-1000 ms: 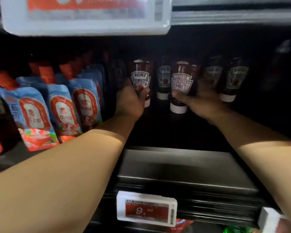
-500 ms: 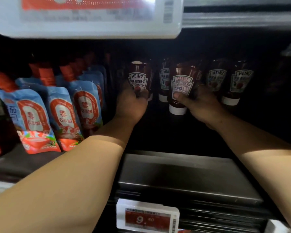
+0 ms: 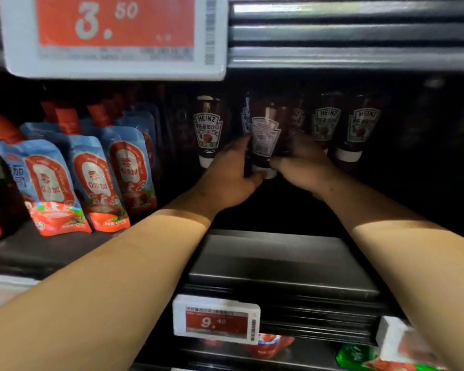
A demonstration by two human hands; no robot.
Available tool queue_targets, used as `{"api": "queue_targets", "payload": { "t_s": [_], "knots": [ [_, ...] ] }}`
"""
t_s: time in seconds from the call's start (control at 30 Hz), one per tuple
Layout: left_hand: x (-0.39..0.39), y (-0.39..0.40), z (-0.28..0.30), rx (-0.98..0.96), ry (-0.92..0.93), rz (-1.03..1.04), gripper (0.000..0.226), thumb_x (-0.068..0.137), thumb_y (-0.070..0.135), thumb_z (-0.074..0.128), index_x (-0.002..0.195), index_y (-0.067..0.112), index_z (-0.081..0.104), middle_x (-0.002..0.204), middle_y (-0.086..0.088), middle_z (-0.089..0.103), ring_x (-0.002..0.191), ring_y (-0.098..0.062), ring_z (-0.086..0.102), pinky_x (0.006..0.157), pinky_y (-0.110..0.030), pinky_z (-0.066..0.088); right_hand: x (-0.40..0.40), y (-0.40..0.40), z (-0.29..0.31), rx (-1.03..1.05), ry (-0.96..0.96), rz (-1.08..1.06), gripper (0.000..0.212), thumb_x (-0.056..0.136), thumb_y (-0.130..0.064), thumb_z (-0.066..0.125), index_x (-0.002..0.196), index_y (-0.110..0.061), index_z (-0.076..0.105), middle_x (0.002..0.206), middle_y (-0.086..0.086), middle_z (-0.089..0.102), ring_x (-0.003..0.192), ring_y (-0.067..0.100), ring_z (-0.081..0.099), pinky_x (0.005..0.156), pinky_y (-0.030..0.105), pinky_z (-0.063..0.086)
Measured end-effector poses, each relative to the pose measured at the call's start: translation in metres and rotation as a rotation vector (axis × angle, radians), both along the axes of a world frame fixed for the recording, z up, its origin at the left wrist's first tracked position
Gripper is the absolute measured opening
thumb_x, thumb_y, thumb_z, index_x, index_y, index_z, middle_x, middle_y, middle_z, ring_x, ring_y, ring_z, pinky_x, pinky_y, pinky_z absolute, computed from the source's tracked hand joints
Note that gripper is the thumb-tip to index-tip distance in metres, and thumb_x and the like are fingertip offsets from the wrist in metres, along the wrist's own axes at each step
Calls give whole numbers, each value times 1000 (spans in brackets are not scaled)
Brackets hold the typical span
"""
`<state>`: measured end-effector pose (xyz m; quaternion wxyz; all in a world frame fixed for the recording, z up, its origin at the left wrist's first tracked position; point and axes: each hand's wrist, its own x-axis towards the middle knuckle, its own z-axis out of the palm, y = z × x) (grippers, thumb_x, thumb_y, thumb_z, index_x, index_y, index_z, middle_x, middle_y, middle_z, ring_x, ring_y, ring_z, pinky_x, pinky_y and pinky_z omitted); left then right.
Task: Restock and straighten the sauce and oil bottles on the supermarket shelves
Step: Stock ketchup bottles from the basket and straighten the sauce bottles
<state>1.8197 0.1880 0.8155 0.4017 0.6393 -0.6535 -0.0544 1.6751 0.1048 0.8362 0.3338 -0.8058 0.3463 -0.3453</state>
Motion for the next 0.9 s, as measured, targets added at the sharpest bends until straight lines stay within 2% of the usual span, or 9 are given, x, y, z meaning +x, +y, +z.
{"api": "queue_targets", "payload": {
  "t_s": [0.17, 0.27, 0.37, 0.5, 0.57, 0.67, 0.77, 0.83, 0.9],
  "knots": [
    [7, -3, -3, -9, 201, -23, 74, 79, 25, 85, 137, 15, 41, 129, 2, 65, 120, -13, 63, 106, -41, 50, -11, 0, 7, 94, 10, 63, 44, 82, -17, 80, 121, -28, 65, 94, -6, 76, 83, 5, 74, 71, 34, 65],
    [10, -2, -2, 12, 309, -110, 71, 79, 23, 82, 138, 19, 41, 130, 1, 65, 121, -12, 63, 107, -43, 49, -13, 0, 8, 72, 21, 84, 49, 81, -20, 82, 125, -30, 63, 101, -12, 73, 89, -3, 70, 76, 23, 60],
    [12, -4, -1, 32, 289, -104, 62, 84, 22, 79, 140, 20, 50, 133, -1, 64, 122, -12, 62, 109, -40, 48, -11, 2, 8, 90, -78, 110, 57, 82, -15, 83, 134, -22, 59, 118, -7, 72, 105, 3, 69, 93, 25, 54],
    [12, -5, 0, 55, 322, -130, 49, 89, 13, 76, 134, 23, 59, 127, 7, 67, 114, 2, 63, 98, -17, 49, -10, 0, 6, 90, -174, 88, 60, 79, -10, 85, 132, -14, 56, 119, -2, 72, 105, 6, 70, 93, 25, 56],
    [12, -4, 2, 44, 305, -138, 44, 88, 10, 76, 129, 20, 63, 121, 9, 70, 111, 3, 64, 97, -16, 50, -10, -3, 4, 64, -177, 49, 64, 75, -15, 89, 129, -16, 56, 116, -3, 73, 104, 6, 71, 92, 25, 57],
    [11, 0, 9, -103, 224, -2, 34, 83, 11, 81, 111, 22, 67, 103, 11, 72, 100, -2, 68, 97, -25, 53, -7, -8, 3, -16, -162, -17, 67, 72, -21, 92, 128, -15, 57, 115, -2, 73, 99, 2, 70, 84, 16, 56],
    [16, 9, 16, -400, 268, 288, 21, 79, 12, 75, 95, 23, 64, 81, 7, 66, 79, -16, 68, 80, -38, 59, 0, -10, 0, -96, -166, -113, 71, 71, -30, 93, 130, -14, 56, 117, -3, 71, 103, 7, 68, 85, 13, 52],
    [22, 13, 18, -433, 249, 459, 34, 77, 16, 75, 108, 18, 62, 101, -1, 66, 92, -21, 66, 83, -35, 57, 3, -11, -2, -118, -160, -147, 71, 71, -36, 92, 130, -13, 59, 117, -3, 71, 104, 8, 67, 83, 10, 50],
    [29, 8, 15, -297, 277, 557, 69, 74, 24, 84, 133, 15, 49, 133, -9, 55, 118, -25, 59, 99, -35, 52, 5, -13, -4, -124, -120, -156, 70, 71, -42, 90, 127, -15, 59, 116, -3, 71, 105, 10, 68, 87, 17, 52]
  ]
}}
